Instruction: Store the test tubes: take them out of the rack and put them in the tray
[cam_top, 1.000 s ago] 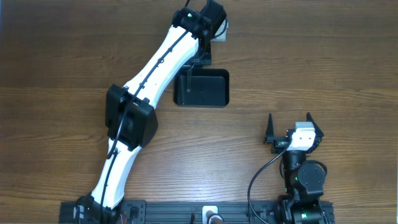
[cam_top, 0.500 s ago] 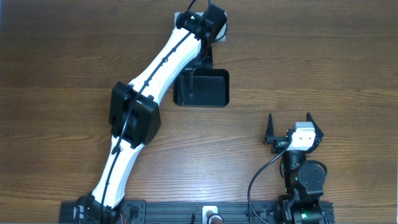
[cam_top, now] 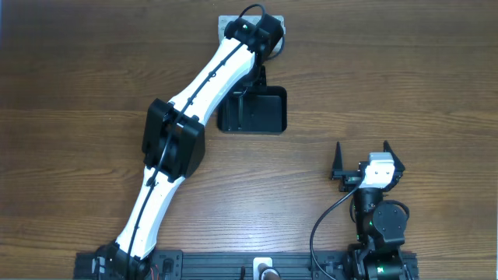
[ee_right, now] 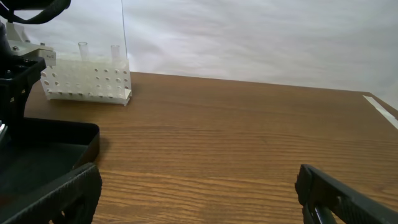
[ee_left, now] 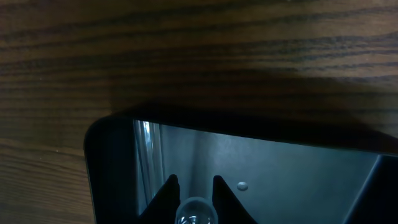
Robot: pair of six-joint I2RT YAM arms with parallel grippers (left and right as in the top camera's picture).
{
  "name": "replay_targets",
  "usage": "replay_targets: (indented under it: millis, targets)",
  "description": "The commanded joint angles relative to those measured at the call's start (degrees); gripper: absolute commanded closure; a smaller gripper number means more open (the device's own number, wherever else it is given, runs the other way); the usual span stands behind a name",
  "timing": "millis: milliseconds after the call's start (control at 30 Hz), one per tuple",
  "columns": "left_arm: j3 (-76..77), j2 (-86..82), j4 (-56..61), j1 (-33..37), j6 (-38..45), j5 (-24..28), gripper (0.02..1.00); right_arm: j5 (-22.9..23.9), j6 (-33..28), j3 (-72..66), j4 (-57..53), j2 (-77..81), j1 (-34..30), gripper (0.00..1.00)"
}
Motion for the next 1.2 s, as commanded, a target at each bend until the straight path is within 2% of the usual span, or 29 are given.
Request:
replay_targets:
  millis: [33, 233, 367, 533, 633, 733, 800, 1000, 1200]
  targets:
    - [0.1, 0.3, -0.1, 0.2, -0.8, 0.8, 0.822, 0.8, -0.1, -0.5, 0.1, -0.5, 0.3, 0.007]
    - [0.1, 0.3, -0.8, 0.2, -0.8, 1.2, 0.814, 0.8, -0.1, -0.5, 0.1, -0.5, 0.3, 0.007]
    - [0.1, -0.1, -0.9, 0.5, -0.8, 1.8, 0.693, 0.8, -0.1, -0.5, 0.1, -0.5, 0.3, 0.007]
    - [0.1, -3.0, -0.9, 0.5, -0.8, 1.6, 0.645, 0.8, -0.1, -0.5, 0.1, -0.5, 0.3, 0.007]
    - [0.1, -6.8, 0.3, 0.5, -0.8, -1.1, 0.588, 0.8, -0.1, -0.5, 0.1, -0.5, 0.3, 0.009]
    - [0.1, -12.3, 4.7, 0.7, -0.4, -6.8, 0.520, 0.8, -0.1, -0.5, 0.1, -0.5, 0.3, 0.007]
    - [0.1, -16.2, 9.2, 1.0, 2.5, -10.3, 0.454, 0.8, -0.1, -0.5, 0.1, -0.5, 0.3, 0.009]
    - [0.1, -24.8, 21.6, 3.5, 16.0, -14.7, 0.338, 0.8, -0.1, -0.5, 0.1, -0.5, 0.3, 0.009]
    - [-4.3, -30.9, 34.2, 8.2, 24.5, -14.4, 0.290, 0.8, -0.1, -0.5, 0.1, -0.5, 0.3, 0.007]
